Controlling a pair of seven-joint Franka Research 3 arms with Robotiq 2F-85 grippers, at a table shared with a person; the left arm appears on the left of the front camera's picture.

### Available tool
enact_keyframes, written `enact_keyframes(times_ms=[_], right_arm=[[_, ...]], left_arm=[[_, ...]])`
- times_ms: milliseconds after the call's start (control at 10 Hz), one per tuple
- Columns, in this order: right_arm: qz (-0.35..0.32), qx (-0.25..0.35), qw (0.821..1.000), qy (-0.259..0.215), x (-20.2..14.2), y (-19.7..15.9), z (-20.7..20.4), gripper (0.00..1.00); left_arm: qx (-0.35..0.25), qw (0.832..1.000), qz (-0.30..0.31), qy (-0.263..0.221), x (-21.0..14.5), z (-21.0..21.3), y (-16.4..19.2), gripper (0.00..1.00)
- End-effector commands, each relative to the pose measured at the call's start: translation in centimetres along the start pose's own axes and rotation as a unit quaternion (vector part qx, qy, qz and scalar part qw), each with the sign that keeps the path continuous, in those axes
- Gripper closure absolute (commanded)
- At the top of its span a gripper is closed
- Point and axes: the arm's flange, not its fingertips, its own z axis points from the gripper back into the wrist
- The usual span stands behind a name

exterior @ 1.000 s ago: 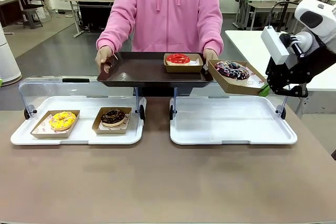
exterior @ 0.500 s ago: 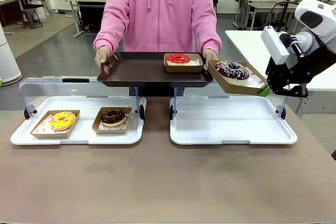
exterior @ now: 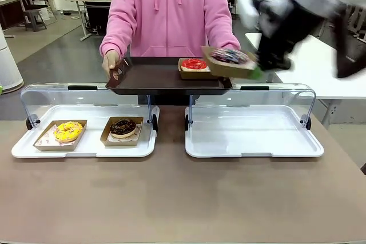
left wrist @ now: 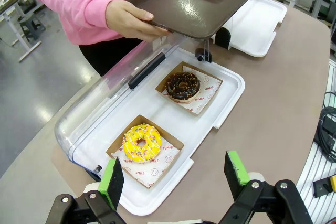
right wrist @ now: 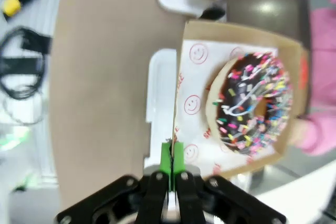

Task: Provide the desired donut to the person.
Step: Place the picked Paper togo box onto the Handle tray extended by the person.

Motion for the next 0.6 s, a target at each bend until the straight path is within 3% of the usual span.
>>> enact_keyframes(times_ms=[0,100,200,500], right_arm=[[-0.049,0.022,0.997,0.059,6.6,-8.1,1.7,0.98],[-0.081,0.007,0.991,0.108,11.4,-11.3,-0.6,0.98],[-0.089,0.0,0.989,0.121,13.6,-13.0,-2.6,0.98],[-0.055,-0.021,0.994,0.095,18.4,-17.7,-11.3,0.98]], left_arm=[[-0.003,1.0,0.004,-0.006,0.0,0.0,0.1,0.0],[-0.003,1.0,0.004,-0.006,0.0,0.0,0.1,0.0],[-0.003,1.0,0.004,-0.006,0.0,0.0,0.1,0.0],[-0.003,1.0,0.004,-0.006,0.0,0.0,0.1,0.0]])
